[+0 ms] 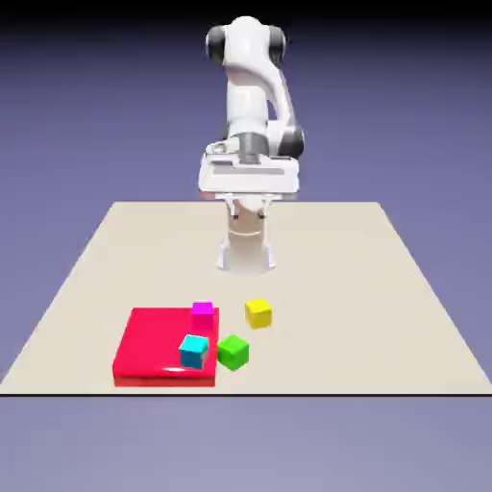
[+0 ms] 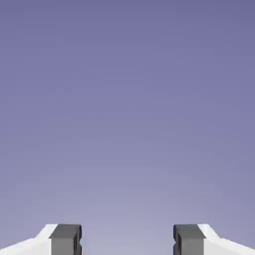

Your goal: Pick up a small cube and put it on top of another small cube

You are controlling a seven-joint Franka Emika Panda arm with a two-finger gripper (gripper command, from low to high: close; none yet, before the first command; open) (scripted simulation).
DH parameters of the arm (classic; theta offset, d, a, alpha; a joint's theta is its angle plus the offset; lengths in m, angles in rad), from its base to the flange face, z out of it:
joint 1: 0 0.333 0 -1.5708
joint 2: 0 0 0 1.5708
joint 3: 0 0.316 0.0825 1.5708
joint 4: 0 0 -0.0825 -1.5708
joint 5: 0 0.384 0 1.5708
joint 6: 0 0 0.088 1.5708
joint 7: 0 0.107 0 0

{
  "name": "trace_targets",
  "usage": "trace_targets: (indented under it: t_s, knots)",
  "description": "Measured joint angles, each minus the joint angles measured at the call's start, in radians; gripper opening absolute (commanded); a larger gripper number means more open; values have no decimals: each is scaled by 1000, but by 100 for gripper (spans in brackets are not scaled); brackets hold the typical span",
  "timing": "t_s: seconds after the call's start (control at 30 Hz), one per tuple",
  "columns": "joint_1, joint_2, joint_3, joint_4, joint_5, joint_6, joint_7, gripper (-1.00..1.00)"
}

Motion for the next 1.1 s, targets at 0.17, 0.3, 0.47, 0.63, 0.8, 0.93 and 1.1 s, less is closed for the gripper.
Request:
trace_targets:
  t_s: [0.17, 0.3, 0.47, 0.63, 0.8, 0.93, 1.1]
  knots:
    - [31, 176, 11, 63, -33, -217, -8, 0]
    - [55, 317, 19, 114, -59, -391, -14, 0]
    - [87, 494, 30, 177, -92, -609, -22, 0]
    - [117, 670, 41, 240, -125, -826, -30, 0]
    - [126, 787, 34, 233, -154, -811, -20, 0]
    - [125, 860, 21, 197, -176, -703, -5, -100]
    - [127, 742, 42, 254, -137, -877, -31, -100]
